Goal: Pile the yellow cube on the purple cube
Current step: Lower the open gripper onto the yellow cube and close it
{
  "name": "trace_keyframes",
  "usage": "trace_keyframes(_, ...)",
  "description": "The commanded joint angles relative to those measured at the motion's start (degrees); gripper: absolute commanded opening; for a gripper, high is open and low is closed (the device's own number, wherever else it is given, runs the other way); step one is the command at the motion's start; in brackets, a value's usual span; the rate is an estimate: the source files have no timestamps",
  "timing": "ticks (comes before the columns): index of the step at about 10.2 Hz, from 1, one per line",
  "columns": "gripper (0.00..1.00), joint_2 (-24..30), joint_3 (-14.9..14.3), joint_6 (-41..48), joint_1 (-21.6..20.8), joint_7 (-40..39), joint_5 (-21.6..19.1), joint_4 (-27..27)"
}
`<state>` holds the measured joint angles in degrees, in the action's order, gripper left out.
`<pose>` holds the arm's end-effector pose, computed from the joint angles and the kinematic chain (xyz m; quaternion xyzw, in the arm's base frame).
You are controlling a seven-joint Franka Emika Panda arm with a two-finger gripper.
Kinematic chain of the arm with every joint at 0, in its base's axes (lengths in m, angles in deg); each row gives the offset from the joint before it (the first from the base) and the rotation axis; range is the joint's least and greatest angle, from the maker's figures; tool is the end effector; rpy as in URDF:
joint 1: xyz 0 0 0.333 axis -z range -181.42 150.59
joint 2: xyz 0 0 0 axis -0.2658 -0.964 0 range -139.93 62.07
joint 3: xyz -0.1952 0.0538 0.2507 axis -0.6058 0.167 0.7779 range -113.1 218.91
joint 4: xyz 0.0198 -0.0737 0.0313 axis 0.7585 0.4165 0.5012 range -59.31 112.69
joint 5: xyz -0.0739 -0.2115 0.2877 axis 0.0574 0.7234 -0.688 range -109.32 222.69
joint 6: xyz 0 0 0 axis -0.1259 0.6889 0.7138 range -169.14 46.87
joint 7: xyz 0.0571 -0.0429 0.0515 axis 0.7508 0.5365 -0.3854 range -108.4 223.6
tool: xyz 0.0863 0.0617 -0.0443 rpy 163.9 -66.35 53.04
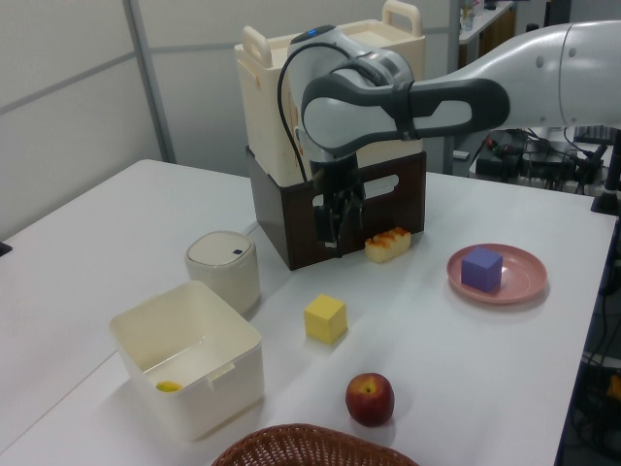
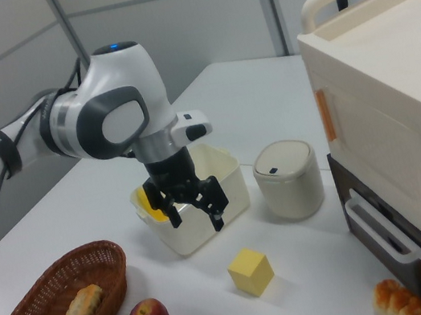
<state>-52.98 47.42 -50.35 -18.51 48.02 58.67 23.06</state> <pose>0.6013 -0.0225 0.5222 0.9967 0.0661 -0.0389 0.0249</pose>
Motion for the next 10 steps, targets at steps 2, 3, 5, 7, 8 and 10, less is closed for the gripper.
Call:
trace_keyframes(2, 1.0, -5.62, -0.31, -10.8, -0.6, 7.1, -1.27, 1.08)
trace_keyframes(3, 1.0, -7.47, -0.31, -12.22, -0.6, 7.9, -1.28, 0.99)
trace_keyframes(5, 1.0, -11.5, -0.23, -16.0, -0.6, 8.52, -1.28, 1.08)
trace_keyframes(7, 1.0, -14.68, -0.14, -17.68, -0.6, 8.61, -1.19, 1.52)
trace_keyframes(8, 1.0, -15.13, -0.14, -17.69, -0.6, 8.52, -0.75, 1.78)
trace_keyframes(10, 0.84, -16.71, -0.14, -18.56, -0.69, 8.52, -0.31, 2.04)
